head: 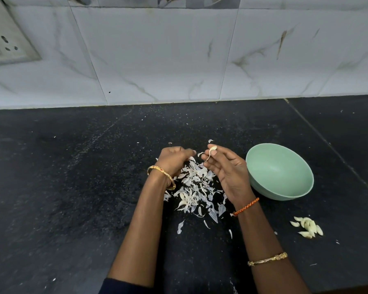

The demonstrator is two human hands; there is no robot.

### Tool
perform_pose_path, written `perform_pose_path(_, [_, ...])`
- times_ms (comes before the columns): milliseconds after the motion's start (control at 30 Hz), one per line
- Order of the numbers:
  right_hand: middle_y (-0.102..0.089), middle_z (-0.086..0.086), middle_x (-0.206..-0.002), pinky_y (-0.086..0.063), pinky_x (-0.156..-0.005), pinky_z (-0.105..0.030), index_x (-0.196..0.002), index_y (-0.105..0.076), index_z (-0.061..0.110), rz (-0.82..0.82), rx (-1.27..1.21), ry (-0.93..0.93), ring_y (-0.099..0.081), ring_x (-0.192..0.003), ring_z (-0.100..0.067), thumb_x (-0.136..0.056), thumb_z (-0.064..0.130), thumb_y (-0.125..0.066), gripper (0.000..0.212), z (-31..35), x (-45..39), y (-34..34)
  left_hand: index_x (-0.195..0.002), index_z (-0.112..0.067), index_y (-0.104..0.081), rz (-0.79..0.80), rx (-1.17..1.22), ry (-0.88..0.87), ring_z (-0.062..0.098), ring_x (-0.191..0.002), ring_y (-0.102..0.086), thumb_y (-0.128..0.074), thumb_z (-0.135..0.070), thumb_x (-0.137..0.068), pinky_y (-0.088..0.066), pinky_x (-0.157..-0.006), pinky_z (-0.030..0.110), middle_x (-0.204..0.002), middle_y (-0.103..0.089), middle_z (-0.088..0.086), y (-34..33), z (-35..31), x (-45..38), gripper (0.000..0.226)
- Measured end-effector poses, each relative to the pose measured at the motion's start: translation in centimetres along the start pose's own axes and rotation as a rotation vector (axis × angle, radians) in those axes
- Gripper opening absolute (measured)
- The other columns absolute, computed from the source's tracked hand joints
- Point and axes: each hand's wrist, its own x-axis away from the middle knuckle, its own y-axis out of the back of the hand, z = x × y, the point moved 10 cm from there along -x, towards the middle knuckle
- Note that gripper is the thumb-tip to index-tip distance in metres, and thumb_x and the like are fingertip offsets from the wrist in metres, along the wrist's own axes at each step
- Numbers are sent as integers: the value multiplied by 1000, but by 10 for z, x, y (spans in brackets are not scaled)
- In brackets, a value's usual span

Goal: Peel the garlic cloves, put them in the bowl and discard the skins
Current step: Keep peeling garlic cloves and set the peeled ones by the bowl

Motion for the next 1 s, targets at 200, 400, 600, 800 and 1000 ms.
perform_pose_path(200, [-73,-7,-83,-55,-65,-23,-96,-70,5,25,39,10,-68,-75,-13,-87,-1,-60,14,0,1,2,-81,-6,-72,45,-164,-129,1,-68,-60,-76,-13,-78,-45,-60,8,-72,-68,-3,-4,-11,5,8])
perform_pose_path(400, [-73,-7,-85,-55,-65,-23,-94,-73,9,23,192,73,-67,-76,-14,-85,-4,-64,18,-1,0,7,-88,-6,-74,86,-124,-191,-5,-71,-64,-75,-13,-79,-45,-64,4,-77,-71,-5,-10,-20,9,11])
perform_pose_path(600, [-73,-8,-99,-55,-65,-19,-112,-66,1,83,432,136,-69,-78,-8,-86,-4,-65,27,1,0,4,-79,-10,-73,79,-63,-141,-6,-68,-65,-79,-21,-75,-44,-62,6,-72,-72,-5,-11,-9,7,13])
perform_pose_path(800, [-71,-6,-97,-52,-72,-17,-108,-69,10,130,646,180,-66,-81,-1,-85,-3,-65,26,2,0,3,-86,1,-70,93,-85,-101,-7,-35,-47,-72,-8,-81,-35,-44,4,-44,-59,-14,-12,-4,10,10])
perform_pose_path(1000, [-67,-1,-92,-50,-78,-14,-103,-73,7,94,916,229,-63,-82,-4,-85,3,-69,19,7,2,-1,-67,-12,-71,9,-229,-166,0,-52,-52,-75,-12,-79,-45,-53,12,-58,-63,-3,-10,-6,7,12])
